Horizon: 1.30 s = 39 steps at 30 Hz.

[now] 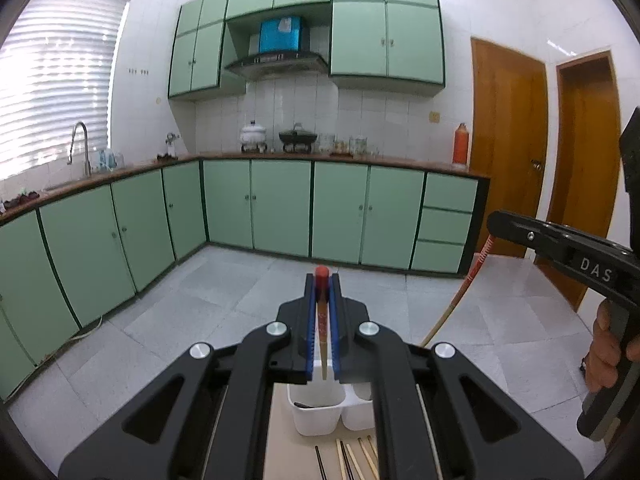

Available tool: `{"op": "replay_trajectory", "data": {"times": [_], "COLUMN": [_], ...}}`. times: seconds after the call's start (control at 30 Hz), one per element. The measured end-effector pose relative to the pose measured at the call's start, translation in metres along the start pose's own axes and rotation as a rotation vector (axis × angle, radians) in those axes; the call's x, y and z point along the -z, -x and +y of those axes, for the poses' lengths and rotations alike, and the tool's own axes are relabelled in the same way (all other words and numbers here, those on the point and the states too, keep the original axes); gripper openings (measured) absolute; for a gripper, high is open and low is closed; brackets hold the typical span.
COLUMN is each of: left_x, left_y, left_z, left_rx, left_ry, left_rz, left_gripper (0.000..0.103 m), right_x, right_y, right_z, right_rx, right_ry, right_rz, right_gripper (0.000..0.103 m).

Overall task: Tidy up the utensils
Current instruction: 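Lower chopsticks into the holder and open left gripper while right gripper releases its chopstick, then withdraw both open grippers back over the remaining chopsticks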

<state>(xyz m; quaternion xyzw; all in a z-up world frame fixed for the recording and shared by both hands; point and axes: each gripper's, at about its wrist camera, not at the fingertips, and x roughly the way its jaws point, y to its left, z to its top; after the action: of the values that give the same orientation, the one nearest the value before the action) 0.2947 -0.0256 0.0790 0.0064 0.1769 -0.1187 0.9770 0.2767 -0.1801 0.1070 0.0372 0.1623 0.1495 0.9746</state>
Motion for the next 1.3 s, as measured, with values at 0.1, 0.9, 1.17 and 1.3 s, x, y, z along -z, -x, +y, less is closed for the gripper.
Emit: {"op": "replay_trajectory", "data": {"times": [0.1,0.9,1.17,1.3], "left_x": [0.015,0.087,0.145,0.183], "left_y": [-0.026,-0.011,0.033,0.036], "left_z": [0.001,0.028,0.020,0.015], "left_rx": [-0.011,-0.074,-0.109,-0.109], "left_ry": [0.005,-0.002,-0.001,-0.005], "left_rz": [0.053,0.122,0.149,0.226], "left_gripper": [0.005,0.058,0.076,0.080], "right_x": [0.015,0.111,0.187,0.225], "right_y": [-0.024,-0.004,0.032,0.036], "right_z": [-0.005,-0.002,0.010,0.014], "right_rx": [0.017,0.077,0.126,0.130], "right_ry": [-0.013,-0.033,-0.057,-0.100], "right_rz": [0.036,0.098,0.160,0.226], "right_gripper": [0.006,0.056,0.078,0.084]}}
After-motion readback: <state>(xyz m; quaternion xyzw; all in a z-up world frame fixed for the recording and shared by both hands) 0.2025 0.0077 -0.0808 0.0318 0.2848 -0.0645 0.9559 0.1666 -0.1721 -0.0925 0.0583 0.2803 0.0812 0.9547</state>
